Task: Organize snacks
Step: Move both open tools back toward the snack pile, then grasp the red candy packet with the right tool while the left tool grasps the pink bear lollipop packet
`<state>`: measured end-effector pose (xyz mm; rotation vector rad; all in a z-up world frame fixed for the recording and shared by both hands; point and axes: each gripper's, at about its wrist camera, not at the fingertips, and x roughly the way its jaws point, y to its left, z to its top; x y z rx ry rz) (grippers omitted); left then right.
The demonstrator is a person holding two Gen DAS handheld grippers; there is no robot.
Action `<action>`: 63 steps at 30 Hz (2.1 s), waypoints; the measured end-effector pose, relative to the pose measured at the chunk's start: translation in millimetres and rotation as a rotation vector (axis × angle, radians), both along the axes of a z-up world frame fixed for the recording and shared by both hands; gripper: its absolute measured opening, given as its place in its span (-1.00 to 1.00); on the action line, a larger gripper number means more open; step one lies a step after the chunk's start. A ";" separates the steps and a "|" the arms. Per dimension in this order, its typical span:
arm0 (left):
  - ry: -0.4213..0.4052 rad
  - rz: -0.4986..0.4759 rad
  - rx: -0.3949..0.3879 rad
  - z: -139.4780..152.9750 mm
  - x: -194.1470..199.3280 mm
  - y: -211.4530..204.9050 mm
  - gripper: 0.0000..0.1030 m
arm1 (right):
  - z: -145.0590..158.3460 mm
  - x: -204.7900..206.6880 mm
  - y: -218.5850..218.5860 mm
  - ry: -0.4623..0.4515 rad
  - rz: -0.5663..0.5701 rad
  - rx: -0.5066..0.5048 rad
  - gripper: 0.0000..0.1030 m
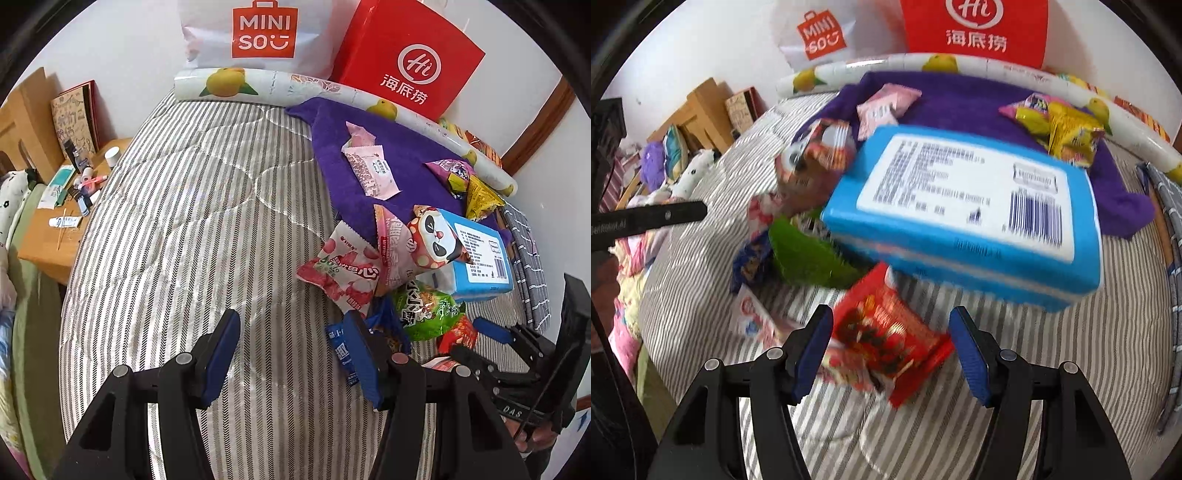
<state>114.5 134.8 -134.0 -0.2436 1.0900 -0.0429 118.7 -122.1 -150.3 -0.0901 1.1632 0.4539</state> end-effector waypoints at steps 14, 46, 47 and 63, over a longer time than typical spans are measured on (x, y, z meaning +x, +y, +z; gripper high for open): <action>0.005 0.003 -0.006 -5.1 -8.9 1.6 0.08 | -10.1 -2.1 13.5 -0.013 -0.015 -0.089 0.27; -0.041 -0.345 0.018 -5.5 -39.7 -126.4 0.08 | 39.4 -49.7 -94.4 -0.154 -0.338 -0.034 -0.16; -0.038 -0.361 0.020 -7.7 -39.8 -134.0 0.08 | 41.5 -53.4 -99.1 -0.161 -0.345 -0.033 -0.16; 0.027 -0.466 0.070 -32.1 -53.5 -184.2 0.04 | 57.4 -82.7 -139.2 -0.206 -0.434 -0.019 -0.17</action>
